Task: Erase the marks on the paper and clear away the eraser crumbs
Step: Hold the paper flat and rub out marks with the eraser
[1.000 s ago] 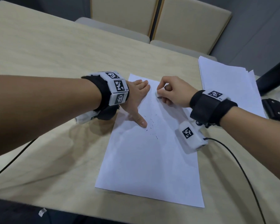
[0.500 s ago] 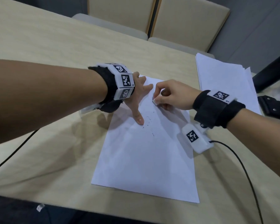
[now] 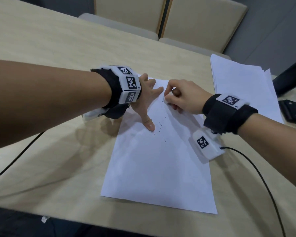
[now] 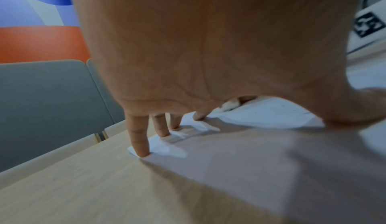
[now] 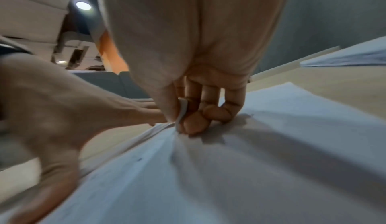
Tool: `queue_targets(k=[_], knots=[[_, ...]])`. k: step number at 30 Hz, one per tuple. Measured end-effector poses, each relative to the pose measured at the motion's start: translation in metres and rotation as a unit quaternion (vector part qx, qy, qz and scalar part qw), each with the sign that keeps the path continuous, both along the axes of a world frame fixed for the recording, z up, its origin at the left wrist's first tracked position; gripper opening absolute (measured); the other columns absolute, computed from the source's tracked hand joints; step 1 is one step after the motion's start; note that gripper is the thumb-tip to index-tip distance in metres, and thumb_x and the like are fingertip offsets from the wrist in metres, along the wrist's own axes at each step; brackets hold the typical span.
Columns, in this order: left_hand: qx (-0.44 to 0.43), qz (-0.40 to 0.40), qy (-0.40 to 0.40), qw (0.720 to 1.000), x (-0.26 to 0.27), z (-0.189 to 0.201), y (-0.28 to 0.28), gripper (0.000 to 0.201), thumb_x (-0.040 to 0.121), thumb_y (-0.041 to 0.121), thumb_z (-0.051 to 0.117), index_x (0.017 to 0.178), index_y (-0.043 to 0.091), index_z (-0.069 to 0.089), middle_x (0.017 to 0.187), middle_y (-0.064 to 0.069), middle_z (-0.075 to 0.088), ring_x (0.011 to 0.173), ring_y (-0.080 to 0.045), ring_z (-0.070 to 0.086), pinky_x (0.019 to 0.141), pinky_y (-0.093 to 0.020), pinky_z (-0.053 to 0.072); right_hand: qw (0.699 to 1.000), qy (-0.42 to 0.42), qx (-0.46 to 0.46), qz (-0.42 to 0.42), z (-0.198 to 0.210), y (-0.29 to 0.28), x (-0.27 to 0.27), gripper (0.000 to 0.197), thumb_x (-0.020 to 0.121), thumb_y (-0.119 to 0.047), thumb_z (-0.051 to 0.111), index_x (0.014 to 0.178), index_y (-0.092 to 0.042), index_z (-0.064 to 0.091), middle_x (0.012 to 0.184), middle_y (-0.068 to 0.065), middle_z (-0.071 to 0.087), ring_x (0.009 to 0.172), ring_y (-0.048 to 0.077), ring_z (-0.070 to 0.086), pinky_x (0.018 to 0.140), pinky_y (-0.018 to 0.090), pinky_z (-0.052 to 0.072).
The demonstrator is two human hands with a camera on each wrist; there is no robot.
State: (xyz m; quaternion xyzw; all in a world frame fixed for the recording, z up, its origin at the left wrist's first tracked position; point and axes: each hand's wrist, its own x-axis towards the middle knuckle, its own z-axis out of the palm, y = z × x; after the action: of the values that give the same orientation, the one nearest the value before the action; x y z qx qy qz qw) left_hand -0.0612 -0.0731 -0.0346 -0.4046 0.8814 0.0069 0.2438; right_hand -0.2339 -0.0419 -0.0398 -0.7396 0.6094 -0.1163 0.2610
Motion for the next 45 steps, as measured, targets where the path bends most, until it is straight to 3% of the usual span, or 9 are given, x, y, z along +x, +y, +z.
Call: queue_targets(k=[3,11,16,20,22,26,30,35,45], knots=[[-0.007,-0.004,0.000,1.000,-0.001,0.000,0.001,0.139,0.042,0.093,0.057,0.152,0.026,0.004,0.150,-0.008,0.025,0.130,-0.031,0.029,0.099,-0.046,0.037,0.995,0.016,0.077,0.062,0.010,0.006,0.000,0.007,0.088,-0.019,0.059,0.088,-0.013,0.060,0.067,0.006,0.072,0.051,0.019,0.066,0.060,0.022,0.053],[-0.007,-0.001,0.005,1.000,0.000,-0.001,0.000,0.138,0.043,0.094,0.056,0.152,0.027,0.004,0.150,-0.008,0.025,0.132,-0.030,0.028,0.100,-0.046,0.036,0.995,-0.014,0.071,0.066,0.004,0.004,0.002,0.009,0.090,-0.017,0.059,0.091,-0.008,0.059,0.065,0.008,0.069,0.050,0.020,0.060,0.058,0.031,0.053],[-0.004,-0.003,0.009,1.000,0.001,-0.004,-0.001,0.141,0.040,0.095,0.054,0.152,0.032,-0.006,0.149,-0.008,0.027,0.131,-0.030,0.028,0.102,-0.046,0.036,0.999,-0.036,0.008,0.000,0.000,-0.004,0.003,0.010,0.090,-0.018,0.056,0.092,-0.008,0.057,0.075,0.020,0.070,0.062,0.038,0.063,0.063,0.041,0.054],[0.000,-0.001,0.014,1.000,0.001,-0.004,-0.001,0.132,0.042,0.094,0.056,0.149,0.035,0.004,0.149,-0.006,0.027,0.131,-0.030,0.027,0.098,-0.046,0.037,0.997,0.031,0.032,0.067,0.000,0.000,0.009,0.009,0.088,-0.022,0.059,0.088,-0.013,0.061,0.065,0.005,0.056,0.056,0.017,0.047,0.060,0.029,0.041],[-0.003,-0.002,0.011,1.000,0.001,-0.003,-0.001,0.132,0.042,0.094,0.056,0.149,0.034,0.007,0.150,-0.006,0.026,0.132,-0.030,0.027,0.098,-0.047,0.037,0.995,0.003,0.074,0.066,0.003,0.003,0.008,0.010,0.087,-0.022,0.062,0.088,-0.012,0.062,0.063,0.005,0.057,0.054,0.017,0.050,0.059,0.028,0.043],[0.003,-0.004,0.012,1.000,0.002,-0.005,-0.001,0.141,0.039,0.096,0.053,0.151,0.035,-0.007,0.149,-0.007,0.026,0.132,-0.032,0.026,0.105,-0.049,0.036,0.999,-0.012,-0.030,-0.016,-0.003,-0.004,0.005,0.012,0.091,-0.018,0.055,0.095,-0.008,0.060,0.066,0.008,0.062,0.053,0.020,0.052,0.061,0.029,0.045],[-0.005,-0.003,0.010,1.000,0.002,-0.002,0.003,0.140,0.042,0.094,0.053,0.152,0.028,-0.001,0.153,-0.007,0.021,0.135,-0.031,0.024,0.105,-0.047,0.035,0.992,-0.031,0.113,0.054,0.008,0.011,0.000,0.010,0.089,-0.015,0.062,0.092,-0.005,0.063,0.068,0.007,0.067,0.055,0.019,0.056,0.060,0.027,0.049],[0.001,-0.006,0.001,1.000,0.004,-0.001,0.003,0.142,0.042,0.096,0.051,0.153,0.027,-0.005,0.156,-0.005,0.015,0.137,-0.030,0.021,0.108,-0.049,0.035,0.937,-0.282,0.036,-0.204,-0.004,0.018,-0.036,0.006,0.093,-0.014,0.059,0.087,-0.013,0.061,0.061,0.002,0.059,0.052,0.019,0.047,0.056,0.032,0.035],[0.035,-0.009,-0.004,0.999,0.001,0.009,-0.012,0.128,0.045,0.095,0.051,0.150,0.035,0.011,0.152,0.002,0.021,0.135,-0.025,0.024,0.102,-0.053,0.040,0.949,-0.234,0.050,-0.203,-0.008,0.023,-0.042,0.008,0.094,-0.014,0.060,0.098,-0.007,0.061,0.067,0.006,0.059,0.046,0.010,0.048,0.049,0.024,0.038]])
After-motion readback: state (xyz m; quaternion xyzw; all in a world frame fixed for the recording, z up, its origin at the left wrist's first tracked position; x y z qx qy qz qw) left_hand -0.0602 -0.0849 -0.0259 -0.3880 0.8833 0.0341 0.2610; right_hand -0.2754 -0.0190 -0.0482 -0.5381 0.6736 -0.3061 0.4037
